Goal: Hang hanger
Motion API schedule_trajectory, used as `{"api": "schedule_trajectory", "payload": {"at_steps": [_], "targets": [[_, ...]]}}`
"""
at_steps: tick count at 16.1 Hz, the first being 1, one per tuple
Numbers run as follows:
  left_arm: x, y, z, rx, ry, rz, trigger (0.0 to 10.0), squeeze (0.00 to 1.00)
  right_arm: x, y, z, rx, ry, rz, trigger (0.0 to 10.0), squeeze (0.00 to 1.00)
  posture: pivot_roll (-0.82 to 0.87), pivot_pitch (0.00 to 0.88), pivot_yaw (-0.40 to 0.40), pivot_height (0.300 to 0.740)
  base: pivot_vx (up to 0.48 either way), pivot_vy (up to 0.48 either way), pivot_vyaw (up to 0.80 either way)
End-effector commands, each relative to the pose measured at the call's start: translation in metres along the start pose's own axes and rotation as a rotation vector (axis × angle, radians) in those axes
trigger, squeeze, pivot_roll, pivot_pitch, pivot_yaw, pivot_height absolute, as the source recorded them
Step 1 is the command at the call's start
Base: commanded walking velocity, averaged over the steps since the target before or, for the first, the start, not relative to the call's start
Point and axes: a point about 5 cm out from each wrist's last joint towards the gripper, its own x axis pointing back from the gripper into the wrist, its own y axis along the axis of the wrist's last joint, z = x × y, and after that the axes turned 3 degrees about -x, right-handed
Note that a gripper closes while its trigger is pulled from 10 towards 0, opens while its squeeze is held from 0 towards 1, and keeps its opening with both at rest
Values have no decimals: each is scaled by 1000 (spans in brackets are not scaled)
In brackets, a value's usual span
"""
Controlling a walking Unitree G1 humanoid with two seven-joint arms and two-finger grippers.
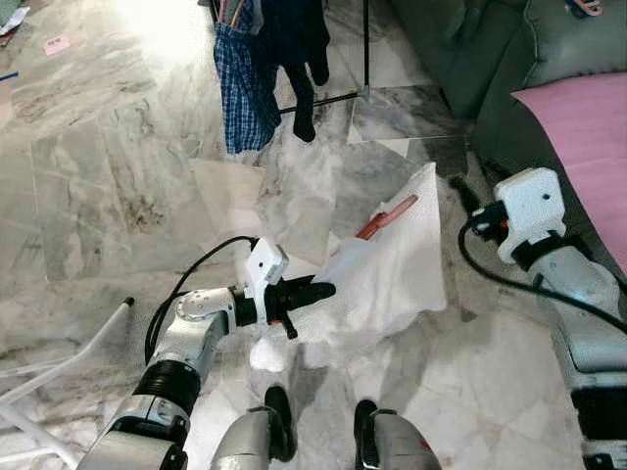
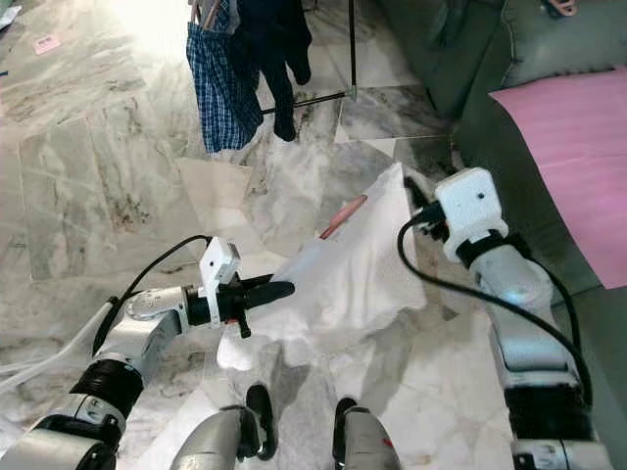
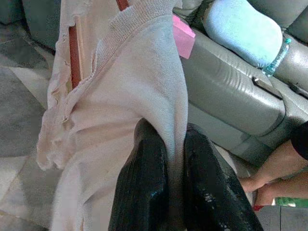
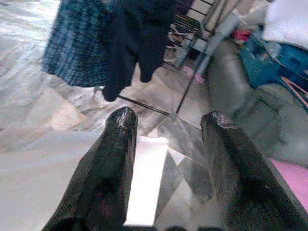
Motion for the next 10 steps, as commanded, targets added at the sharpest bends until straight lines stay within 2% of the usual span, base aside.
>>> {"api": "schedule_trajectory", "payload": {"at_steps": [1, 3, 5, 9, 10], "targets": [[1, 1, 0, -13, -21, -9, 1412, 0, 5, 3, 5, 58, 65, -15, 10000, 1000, -81, 298, 41, 740, 0, 0, 0], [2, 3, -1, -31, -48, -2, 1529, 0, 16, 0, 6, 120, 186, 12, 10000, 1000, -82, 299, 43, 740, 0, 0, 0], [2, 9, -2, -71, -92, 6, 2588, 0, 35, -12, 13, 141, 359, 99, 10000, 1000, -83, 300, 46, 740, 0, 0, 0], [1, 15, -7, -137, -181, 30, 2824, 0, 51, -22, 16, 190, 504, 186, 10000, 1000, -86, 302, 51, 740, 0, 0, 0], [2, 16, -10, -181, -251, 71, 3098, 0, 53, -16, 17, 236, 576, 191, 10000, 1000, -87, 303, 54, 740, 0, 0, 0]]}}
